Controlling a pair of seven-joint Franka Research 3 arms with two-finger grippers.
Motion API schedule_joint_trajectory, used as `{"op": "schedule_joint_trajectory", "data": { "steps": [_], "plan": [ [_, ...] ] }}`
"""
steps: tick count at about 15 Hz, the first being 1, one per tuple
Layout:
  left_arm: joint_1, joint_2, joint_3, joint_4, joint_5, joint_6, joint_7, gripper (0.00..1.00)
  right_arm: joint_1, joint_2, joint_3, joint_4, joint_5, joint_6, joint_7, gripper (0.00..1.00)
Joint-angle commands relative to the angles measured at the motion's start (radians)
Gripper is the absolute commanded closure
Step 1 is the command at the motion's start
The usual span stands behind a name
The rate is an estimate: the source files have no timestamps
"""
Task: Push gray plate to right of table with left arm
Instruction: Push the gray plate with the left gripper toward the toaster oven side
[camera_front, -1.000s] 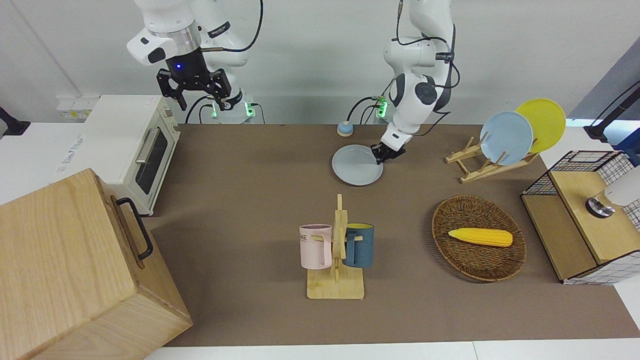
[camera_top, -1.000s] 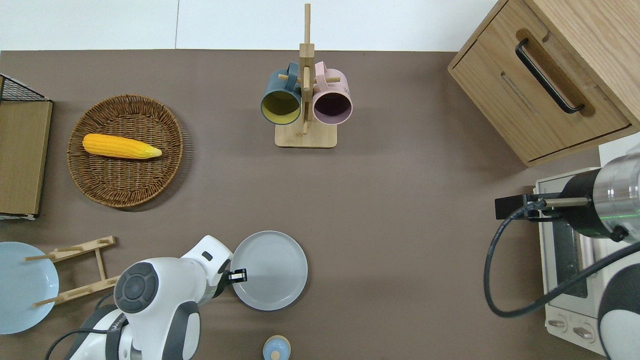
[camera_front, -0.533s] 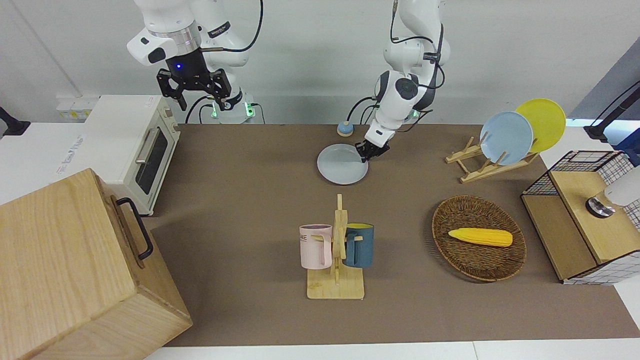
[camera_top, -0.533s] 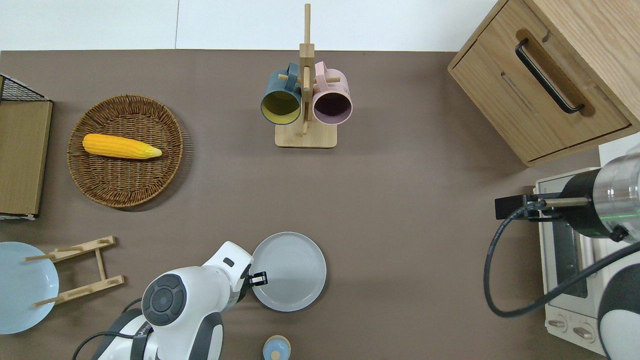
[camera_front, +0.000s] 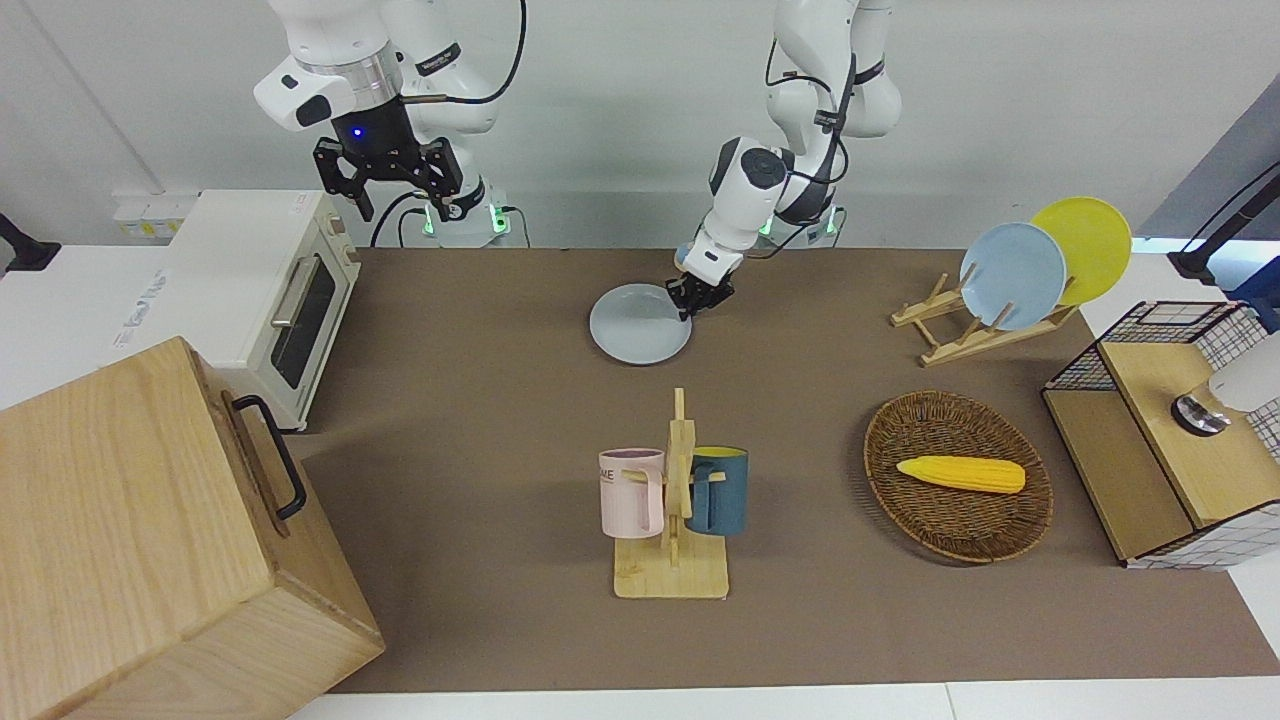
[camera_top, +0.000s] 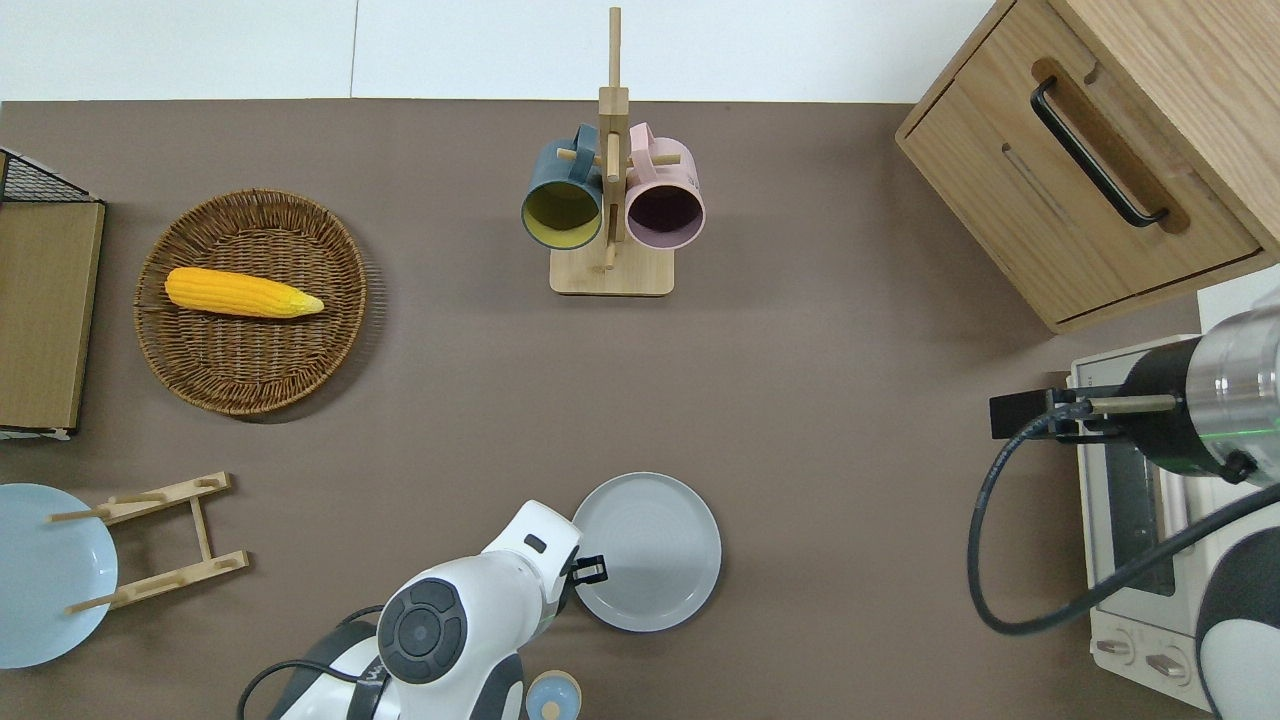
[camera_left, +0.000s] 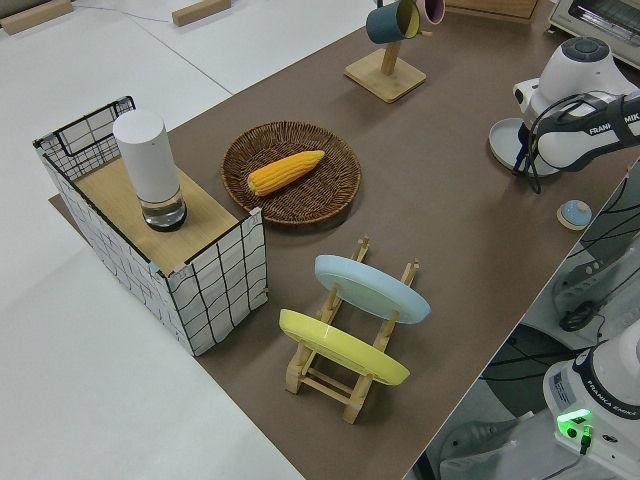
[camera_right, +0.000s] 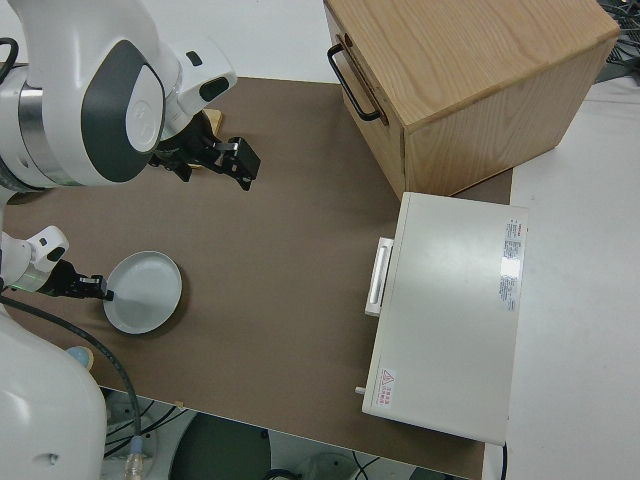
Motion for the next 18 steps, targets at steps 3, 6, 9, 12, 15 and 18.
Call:
{"op": "schedule_joint_trajectory", "data": {
  "steps": [3, 6, 9, 12, 15, 18],
  "plan": [
    [-0.159, 0.149, 0.099, 0.107, -0.021, 0.046, 0.004, 1.00, -0.030, -0.028, 0.017, -0.027, 0.022, -0.001, 0.012, 0.005],
    [-0.176, 0.186, 0.110, 0.145, -0.022, 0.071, -0.017, 1.00, -0.030, -0.028, 0.017, -0.027, 0.022, -0.001, 0.012, 0.005],
    [-0.219, 0.243, 0.111, 0.191, -0.025, 0.121, -0.040, 1.00, -0.030, -0.028, 0.017, -0.027, 0.022, -0.001, 0.012, 0.005],
    [-0.280, 0.309, 0.156, 0.260, -0.024, 0.131, -0.051, 1.00, -0.030, -0.028, 0.017, -0.027, 0.022, -0.001, 0.012, 0.005],
    [-0.308, 0.339, 0.157, 0.285, -0.021, 0.150, -0.051, 1.00, -0.030, -0.028, 0.017, -0.027, 0.022, -0.001, 0.012, 0.005],
    [-0.314, 0.353, 0.168, 0.305, -0.022, 0.150, -0.046, 0.80, -0.030, -0.028, 0.017, -0.027, 0.022, -0.001, 0.012, 0.005]
  ]
}}
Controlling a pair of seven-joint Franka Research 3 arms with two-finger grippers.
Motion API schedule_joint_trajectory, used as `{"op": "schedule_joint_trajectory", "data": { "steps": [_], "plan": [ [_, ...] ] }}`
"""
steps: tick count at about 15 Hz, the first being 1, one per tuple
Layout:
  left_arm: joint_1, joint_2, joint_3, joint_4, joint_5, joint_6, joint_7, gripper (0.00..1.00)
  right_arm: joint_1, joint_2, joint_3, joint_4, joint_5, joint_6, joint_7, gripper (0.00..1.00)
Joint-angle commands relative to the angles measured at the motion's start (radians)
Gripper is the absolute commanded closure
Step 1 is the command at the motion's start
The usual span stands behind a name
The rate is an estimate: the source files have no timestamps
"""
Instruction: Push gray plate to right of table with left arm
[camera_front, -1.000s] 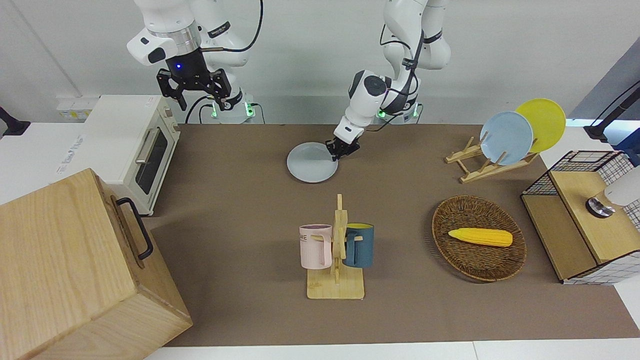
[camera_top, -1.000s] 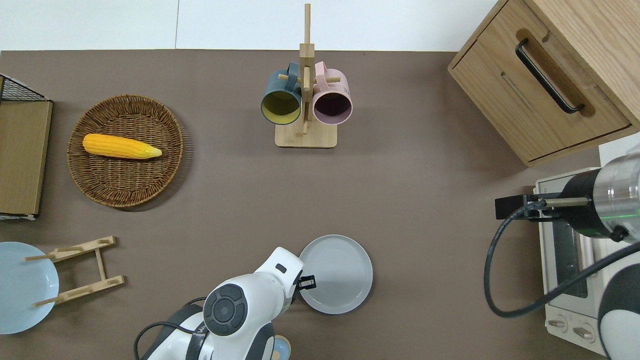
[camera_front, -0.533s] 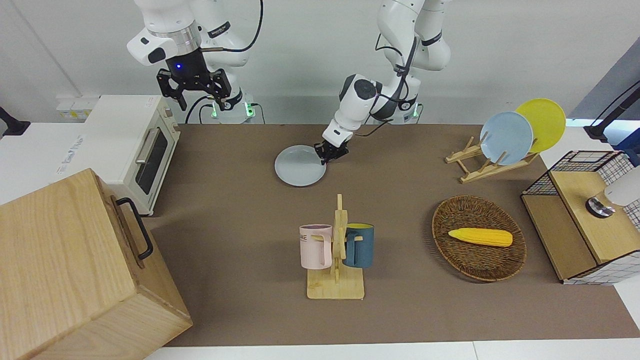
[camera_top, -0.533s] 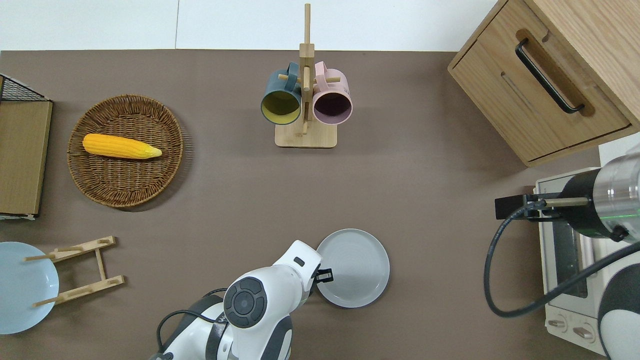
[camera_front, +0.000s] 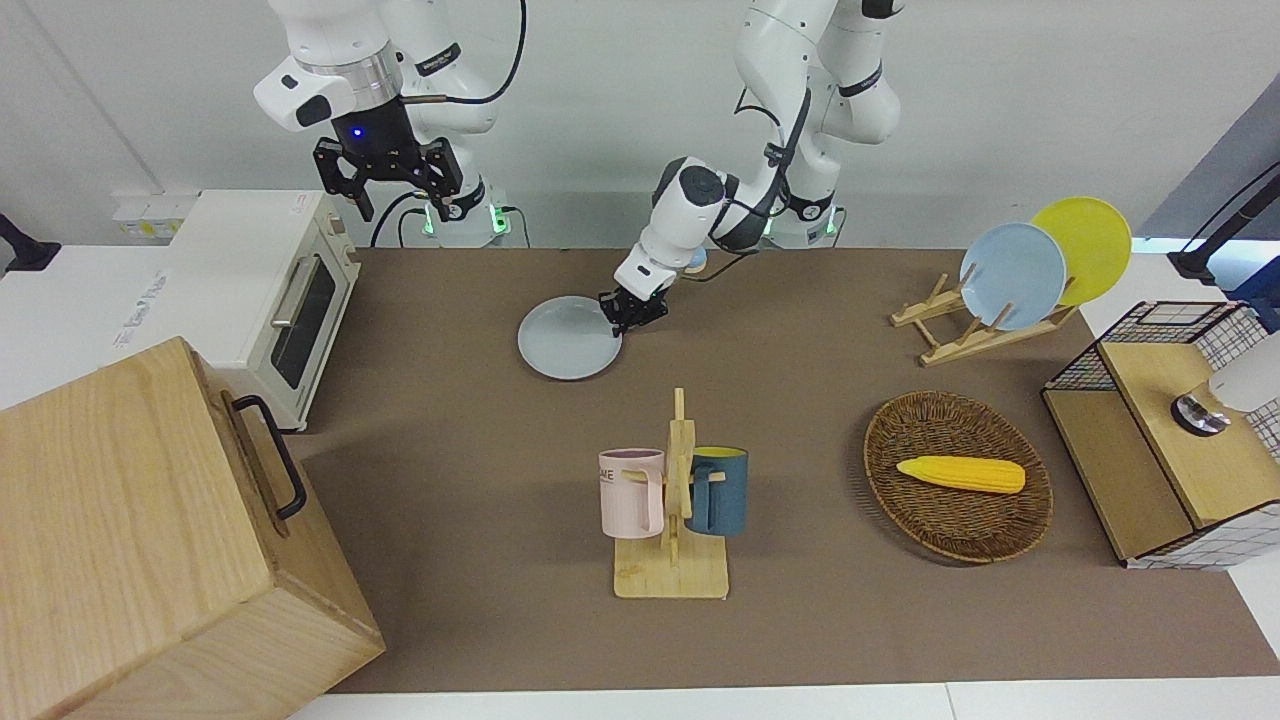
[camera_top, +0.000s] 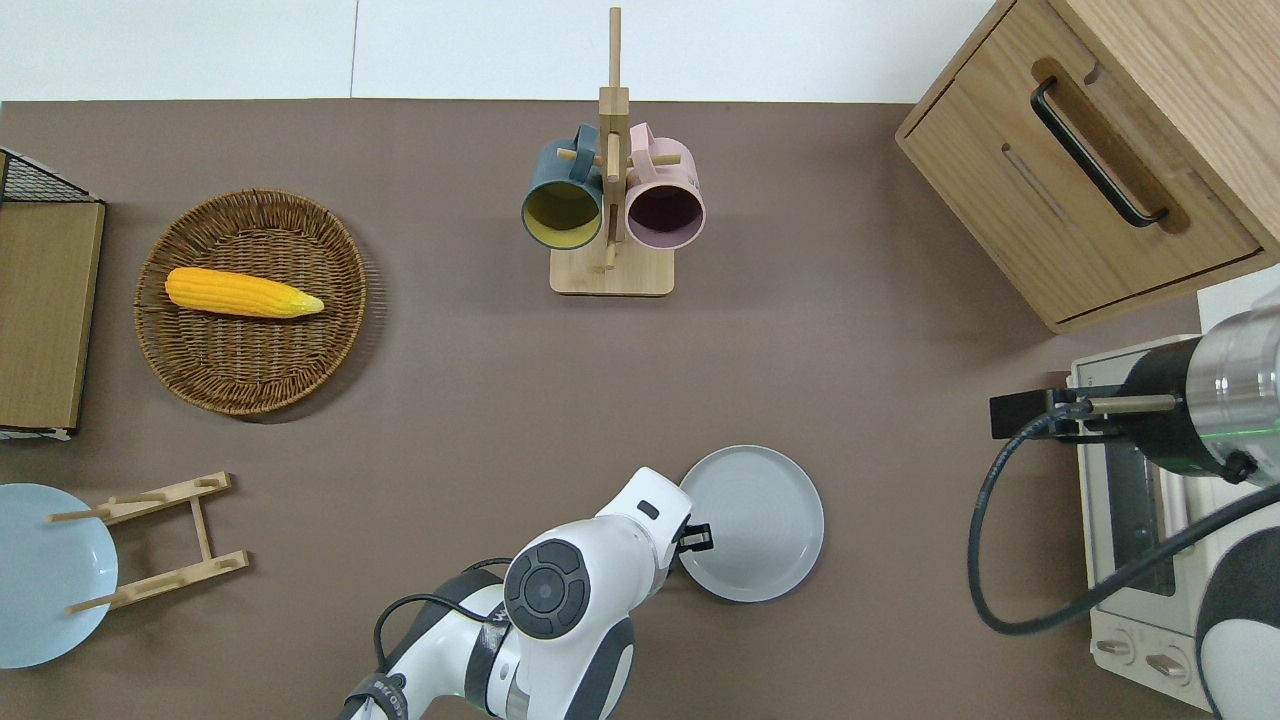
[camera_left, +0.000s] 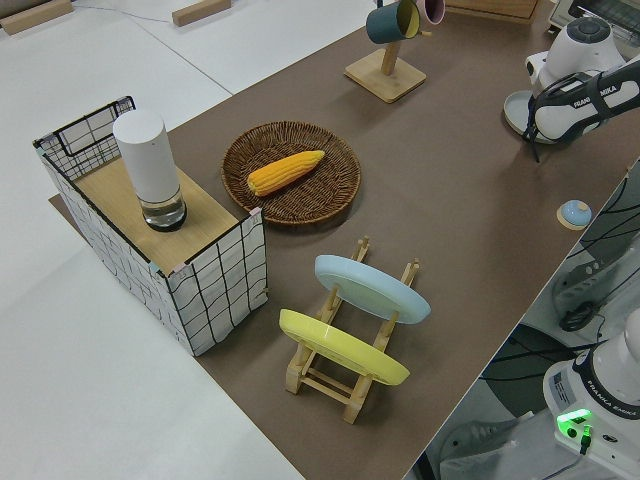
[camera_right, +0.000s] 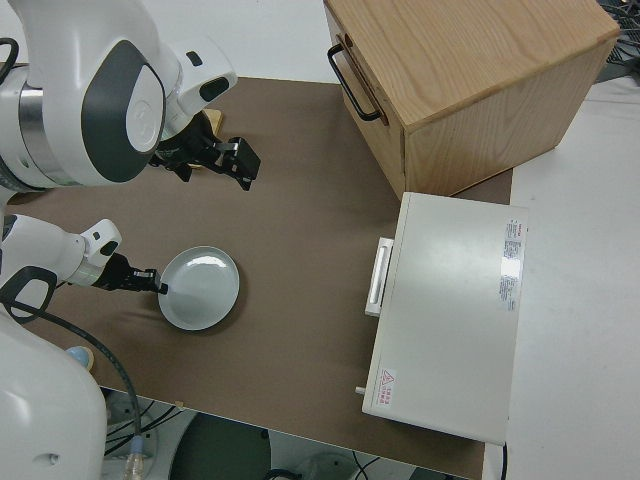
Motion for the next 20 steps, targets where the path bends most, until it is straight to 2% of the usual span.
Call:
{"op": "schedule_joint_trajectory", "data": {
  "steps": [1, 4, 5, 8, 12, 14, 16, 19, 20],
  "plan": [
    [-0.035, 0.099, 0.021, 0.042, -0.010, 0.046, 0.001, 0.56, -0.030, -0.028, 0.017, -0.027, 0.022, -0.001, 0.012, 0.005],
    [-0.001, 0.078, 0.017, 0.043, -0.010, 0.043, -0.002, 0.12, -0.030, -0.028, 0.017, -0.027, 0.022, -0.001, 0.012, 0.005],
    [0.010, 0.057, 0.010, 0.043, -0.010, 0.029, -0.004, 0.05, -0.030, -0.028, 0.017, -0.027, 0.023, -0.001, 0.012, 0.005],
    [0.050, -0.011, 0.006, 0.051, -0.010, -0.062, 0.000, 0.02, -0.030, -0.028, 0.017, -0.027, 0.022, -0.001, 0.012, 0.005],
    [0.097, -0.055, 0.007, 0.068, -0.003, -0.136, 0.018, 0.01, -0.030, -0.028, 0.017, -0.027, 0.022, -0.001, 0.012, 0.005],
    [0.140, -0.088, 0.029, 0.081, 0.002, -0.234, 0.099, 0.01, -0.030, -0.028, 0.017, -0.027, 0.022, -0.001, 0.012, 0.005],
    [0.142, -0.118, 0.120, 0.117, 0.005, -0.355, 0.159, 0.01, -0.030, -0.028, 0.017, -0.027, 0.022, -0.001, 0.012, 0.005],
    [0.163, -0.126, 0.208, 0.225, 0.023, -0.556, 0.237, 0.01, -0.030, -0.028, 0.017, -0.027, 0.022, -0.001, 0.012, 0.005],
    [0.168, -0.128, 0.249, 0.247, 0.099, -0.590, 0.266, 0.01, -0.030, -0.028, 0.017, -0.027, 0.022, -0.001, 0.012, 0.005]
  ]
}}
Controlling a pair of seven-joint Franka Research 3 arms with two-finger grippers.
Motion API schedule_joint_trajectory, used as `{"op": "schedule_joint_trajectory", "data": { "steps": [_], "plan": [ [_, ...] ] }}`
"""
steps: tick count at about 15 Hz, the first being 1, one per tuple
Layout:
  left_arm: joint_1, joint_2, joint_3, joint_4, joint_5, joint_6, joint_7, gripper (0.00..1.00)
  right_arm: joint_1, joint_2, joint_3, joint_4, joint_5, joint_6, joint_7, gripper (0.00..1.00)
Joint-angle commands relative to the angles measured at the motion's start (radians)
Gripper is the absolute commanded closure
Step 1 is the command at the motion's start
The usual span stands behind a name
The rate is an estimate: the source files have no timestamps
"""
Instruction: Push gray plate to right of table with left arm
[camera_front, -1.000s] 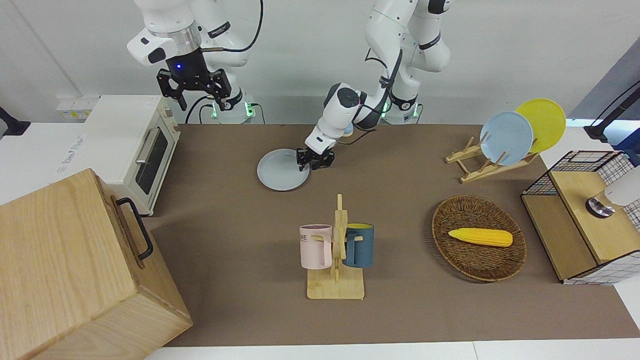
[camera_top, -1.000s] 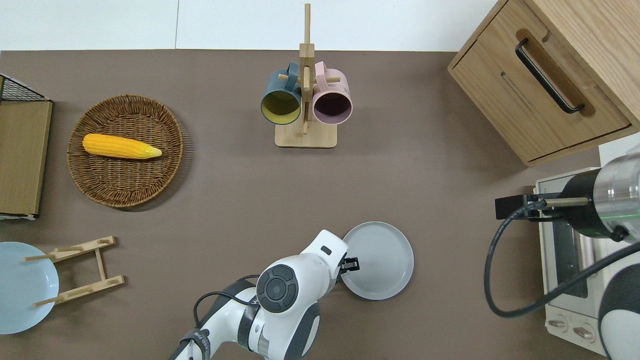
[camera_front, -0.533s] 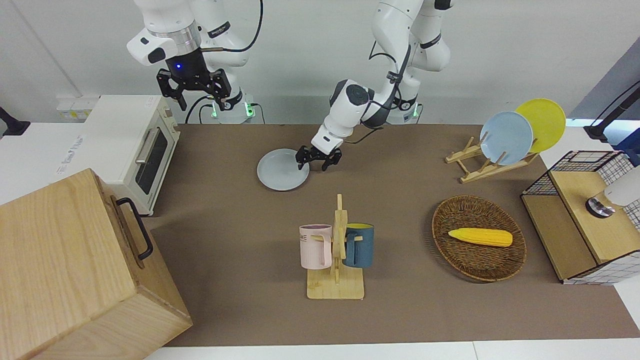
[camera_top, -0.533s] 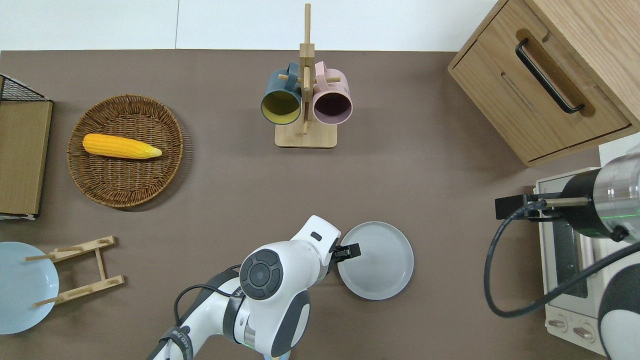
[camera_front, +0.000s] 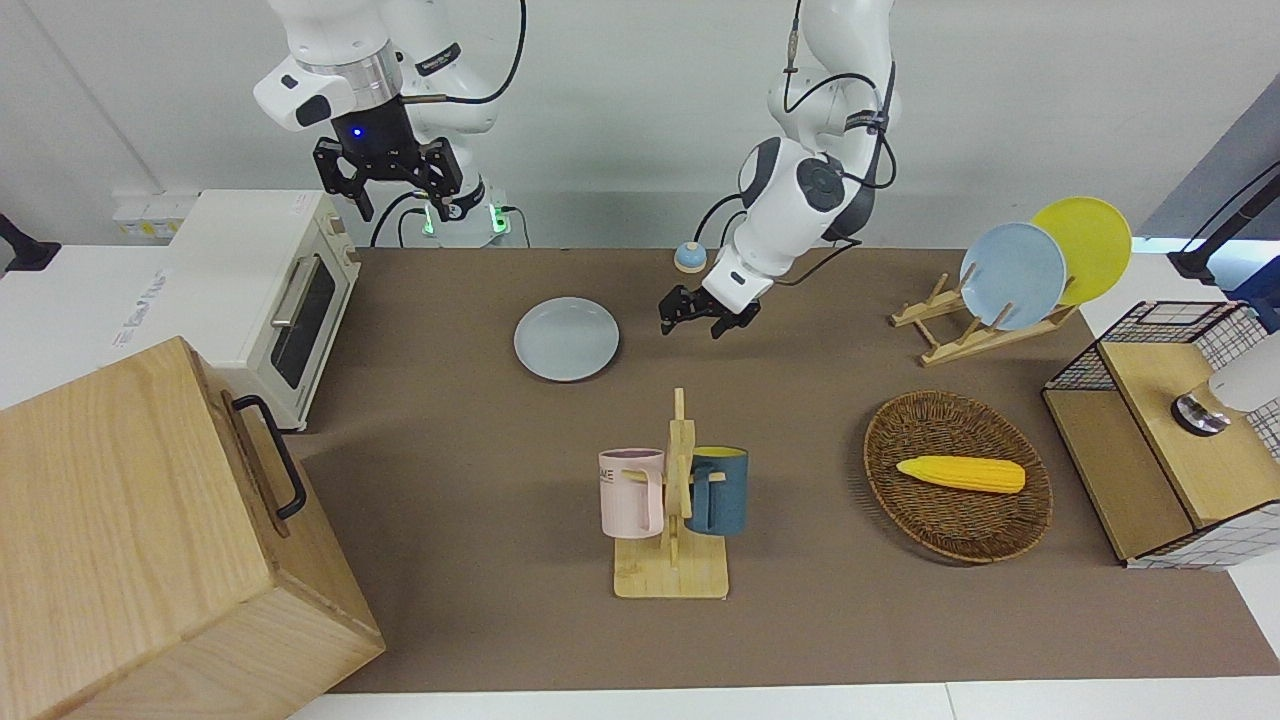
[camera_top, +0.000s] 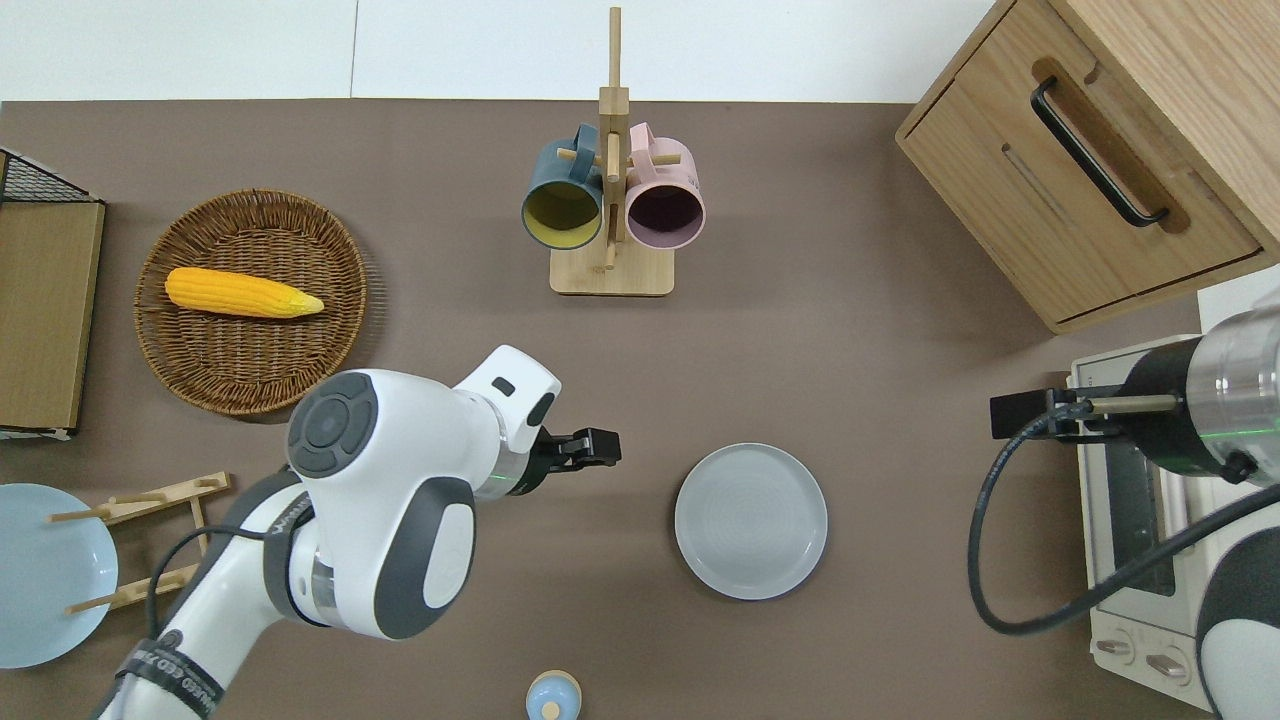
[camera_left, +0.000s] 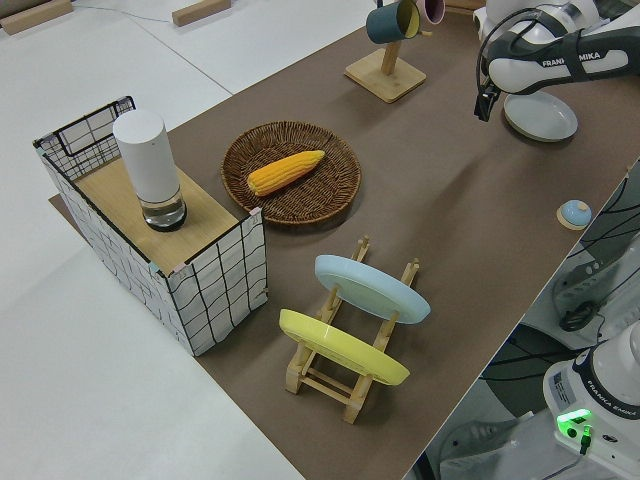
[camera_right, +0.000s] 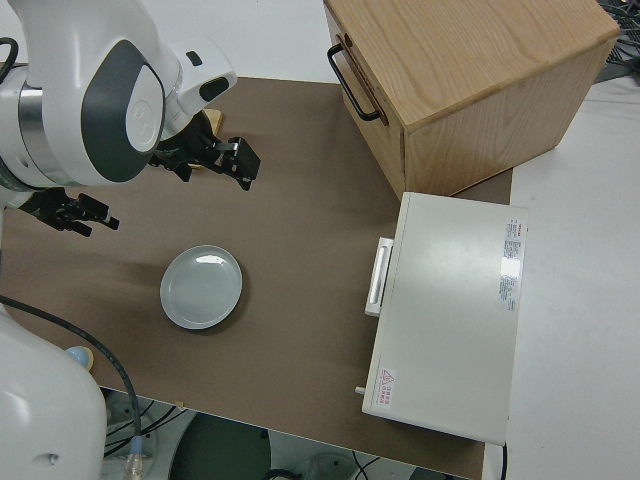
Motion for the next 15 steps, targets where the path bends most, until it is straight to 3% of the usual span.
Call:
{"op": "schedule_joint_trajectory", "data": {
  "steps": [1, 4, 7, 12, 15],
  "plan": [
    [0.018, -0.003, 0.093, 0.081, 0.157, -0.125, 0.079, 0.01, -0.030, -0.028, 0.017, -0.027, 0.022, -0.001, 0.011, 0.005],
    [0.078, -0.009, 0.156, 0.210, 0.231, -0.287, 0.166, 0.01, -0.030, -0.028, 0.017, -0.027, 0.022, -0.001, 0.011, 0.005],
    [0.159, -0.010, 0.158, 0.378, 0.412, -0.474, 0.191, 0.01, -0.030, -0.028, 0.017, -0.027, 0.022, -0.001, 0.011, 0.005],
    [0.245, -0.021, 0.162, 0.563, 0.448, -0.649, 0.226, 0.01, -0.030, -0.028, 0.017, -0.027, 0.022, -0.001, 0.011, 0.005],
    [0.281, -0.021, 0.147, 0.604, 0.448, -0.712, 0.225, 0.01, -0.030, -0.028, 0.017, -0.027, 0.022, -0.001, 0.011, 0.005]
  ]
}}
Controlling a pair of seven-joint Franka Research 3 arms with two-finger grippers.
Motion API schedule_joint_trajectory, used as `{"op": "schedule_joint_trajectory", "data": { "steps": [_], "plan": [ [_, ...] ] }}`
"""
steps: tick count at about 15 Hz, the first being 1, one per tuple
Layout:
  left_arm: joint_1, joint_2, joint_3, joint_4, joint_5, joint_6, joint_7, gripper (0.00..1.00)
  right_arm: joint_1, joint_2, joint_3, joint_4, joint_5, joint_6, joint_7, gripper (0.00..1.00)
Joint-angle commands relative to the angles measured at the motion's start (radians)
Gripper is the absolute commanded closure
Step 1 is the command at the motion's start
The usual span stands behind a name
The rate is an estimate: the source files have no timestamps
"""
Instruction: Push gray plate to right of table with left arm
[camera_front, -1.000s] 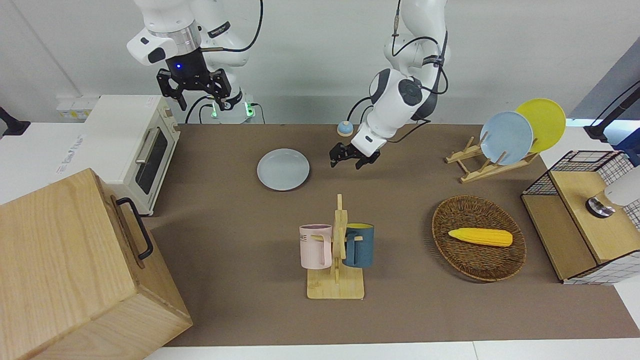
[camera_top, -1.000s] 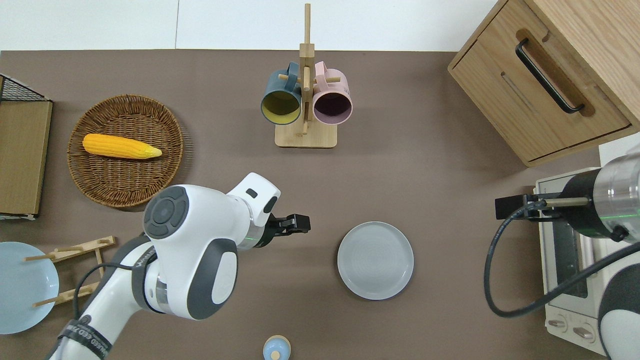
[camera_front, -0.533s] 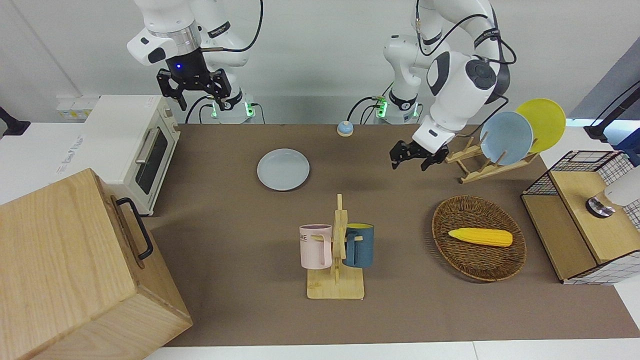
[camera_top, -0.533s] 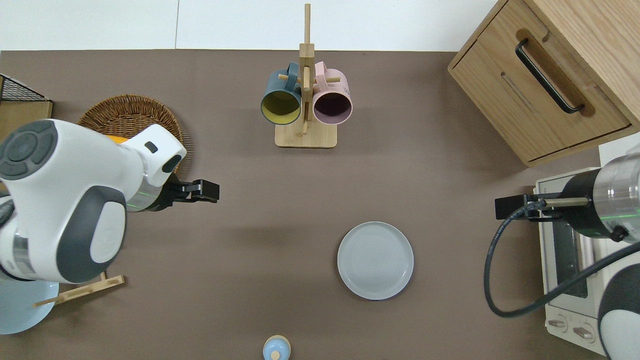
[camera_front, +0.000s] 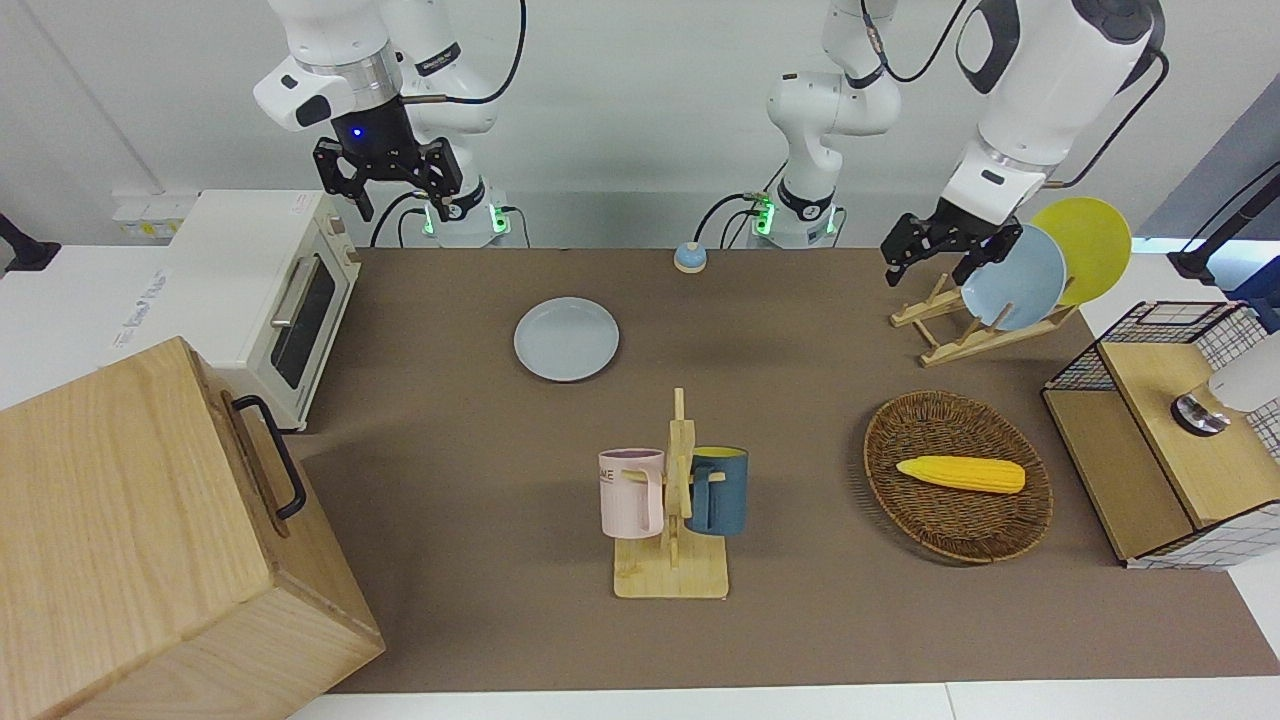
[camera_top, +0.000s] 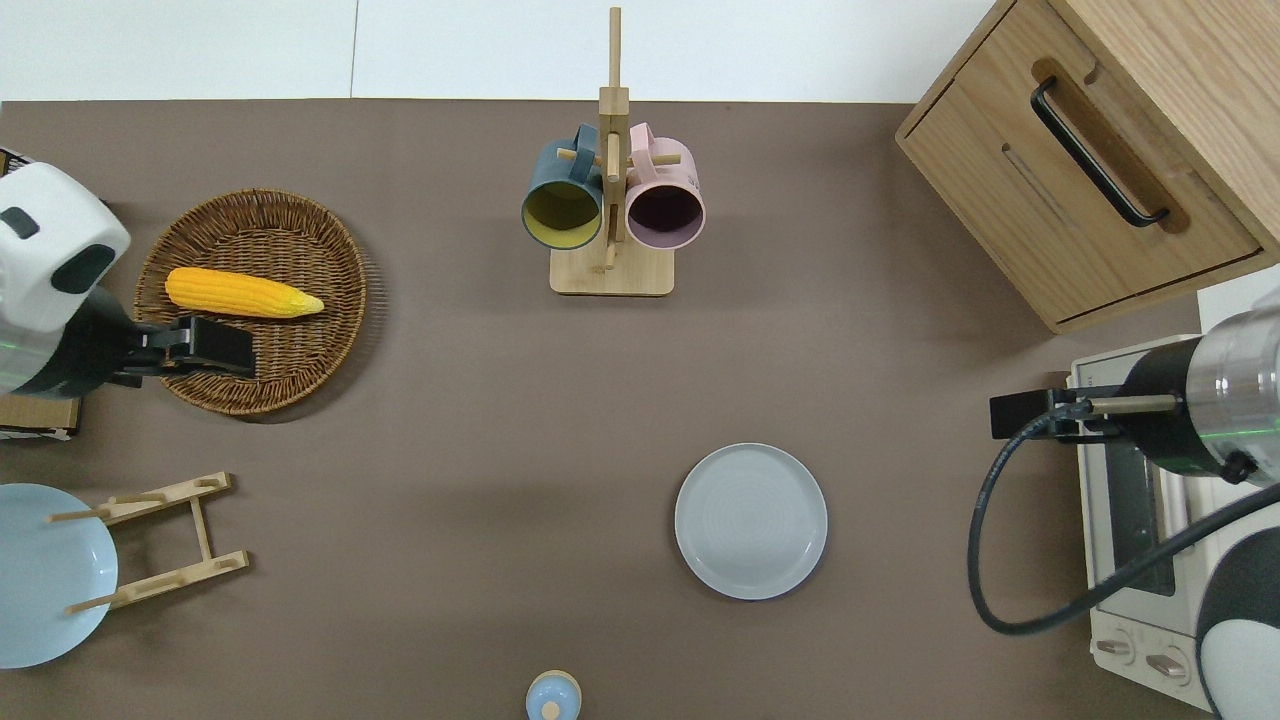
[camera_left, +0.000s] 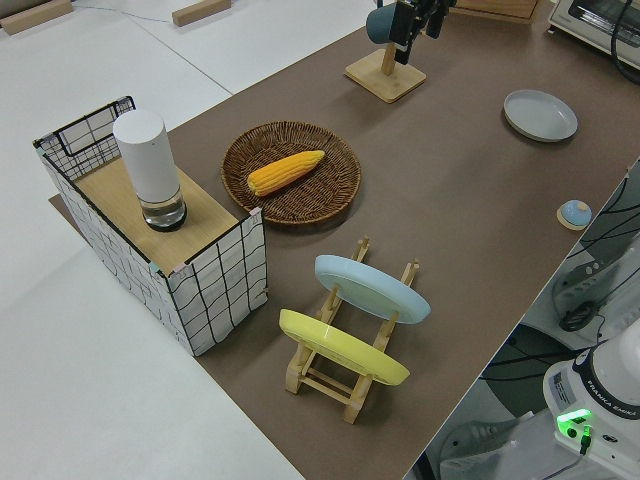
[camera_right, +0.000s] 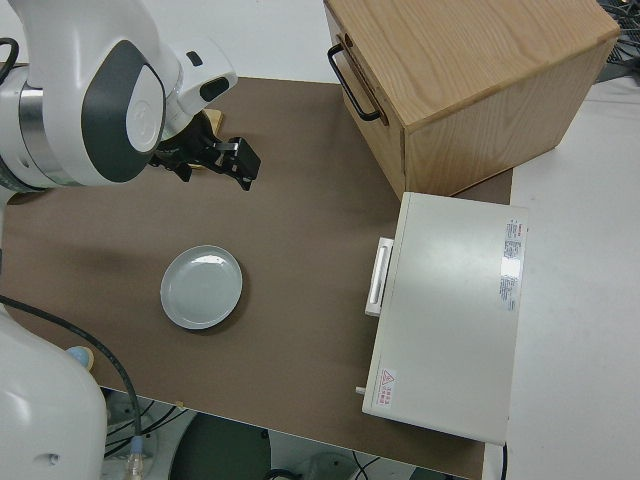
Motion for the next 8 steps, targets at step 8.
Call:
{"op": "schedule_joint_trajectory", "data": {
  "steps": [8],
  "plan": [
    [0.077, 0.015, -0.033, 0.115, 0.026, -0.153, 0.006, 0.01, -0.030, -0.028, 0.017, -0.027, 0.022, -0.001, 0.011, 0.005]
  ]
}}
